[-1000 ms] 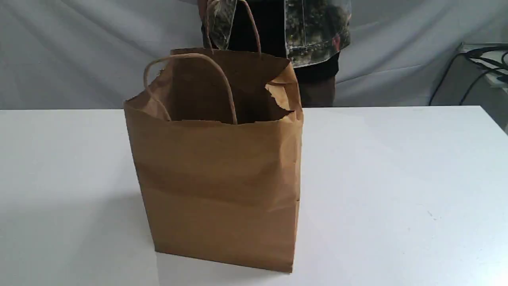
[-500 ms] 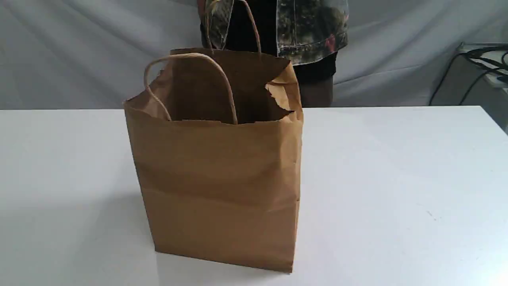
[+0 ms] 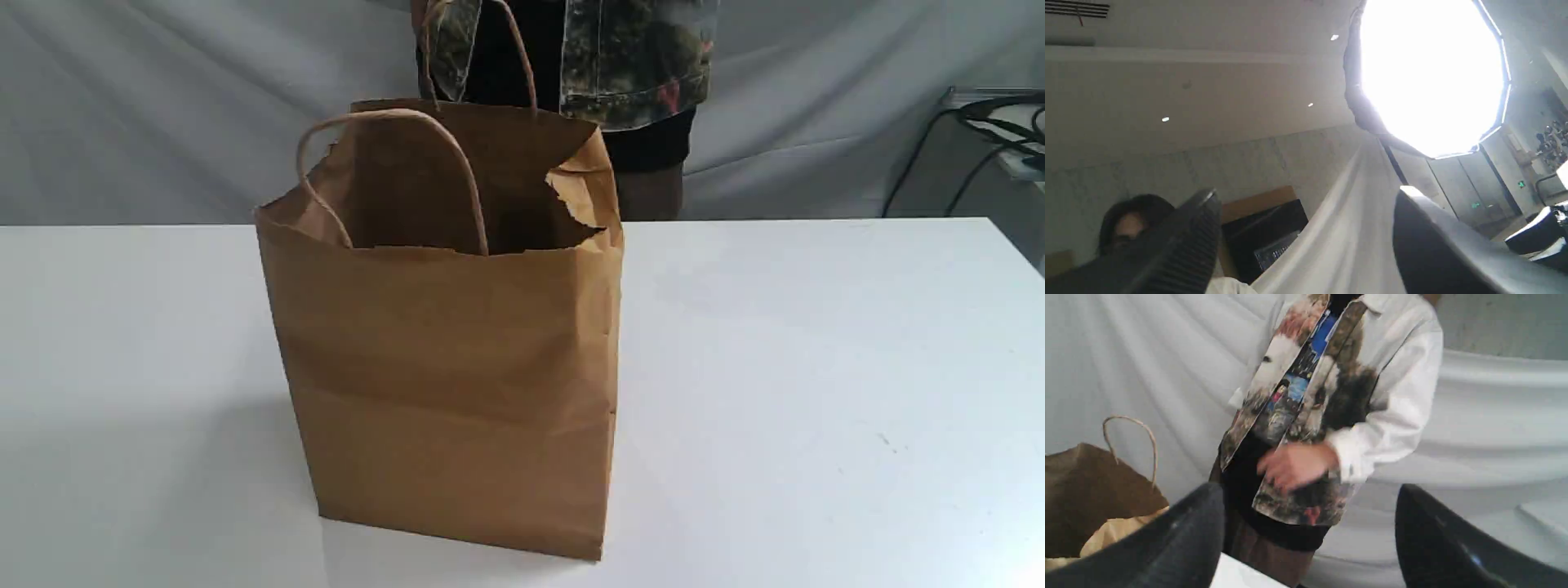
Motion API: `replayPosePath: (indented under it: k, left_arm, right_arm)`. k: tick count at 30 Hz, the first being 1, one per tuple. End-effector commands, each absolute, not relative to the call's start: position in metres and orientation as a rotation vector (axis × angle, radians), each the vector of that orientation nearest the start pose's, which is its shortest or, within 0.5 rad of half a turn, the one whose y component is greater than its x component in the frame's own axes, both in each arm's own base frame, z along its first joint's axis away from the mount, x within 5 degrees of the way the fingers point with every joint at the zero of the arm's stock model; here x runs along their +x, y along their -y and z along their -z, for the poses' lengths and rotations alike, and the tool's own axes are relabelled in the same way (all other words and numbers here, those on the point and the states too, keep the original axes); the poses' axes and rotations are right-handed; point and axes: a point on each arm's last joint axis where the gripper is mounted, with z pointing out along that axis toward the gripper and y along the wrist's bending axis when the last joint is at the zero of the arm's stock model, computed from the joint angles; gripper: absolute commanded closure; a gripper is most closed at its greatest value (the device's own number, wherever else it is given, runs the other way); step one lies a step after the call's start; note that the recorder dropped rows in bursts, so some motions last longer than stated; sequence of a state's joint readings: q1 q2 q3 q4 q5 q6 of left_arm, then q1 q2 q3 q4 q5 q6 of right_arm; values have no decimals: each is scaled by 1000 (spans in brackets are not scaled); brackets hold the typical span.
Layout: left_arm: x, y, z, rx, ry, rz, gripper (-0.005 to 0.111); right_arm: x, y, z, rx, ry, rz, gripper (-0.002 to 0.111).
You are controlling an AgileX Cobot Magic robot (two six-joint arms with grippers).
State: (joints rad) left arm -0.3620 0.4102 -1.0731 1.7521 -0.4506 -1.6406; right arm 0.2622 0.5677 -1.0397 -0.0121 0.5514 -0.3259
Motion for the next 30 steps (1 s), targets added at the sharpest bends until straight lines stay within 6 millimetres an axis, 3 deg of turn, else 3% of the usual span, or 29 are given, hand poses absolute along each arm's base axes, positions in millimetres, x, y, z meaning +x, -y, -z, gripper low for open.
replayPosePath:
  k: [1, 13, 18, 21, 30]
  left_arm:
    - [-39, 27, -508, 605, -729, 416, 44]
    - [-113, -2, -495, 534, -548, 443, 44]
    - [-133, -11, -477, 510, -497, 434, 44]
    - [-131, -12, -461, 499, -512, 433, 44]
    - [-83, 1, -429, 472, -687, 444, 44]
  right_arm:
    - [53, -11, -456, -442, -1417, 129, 48]
    - [2, 6, -461, -359, -1256, 153, 48]
    - [-21, 14, -460, -341, -1189, 199, 48]
    - [-34, 18, -458, -328, -1157, 207, 48]
    - [-78, 32, -442, -283, -1107, 230, 48]
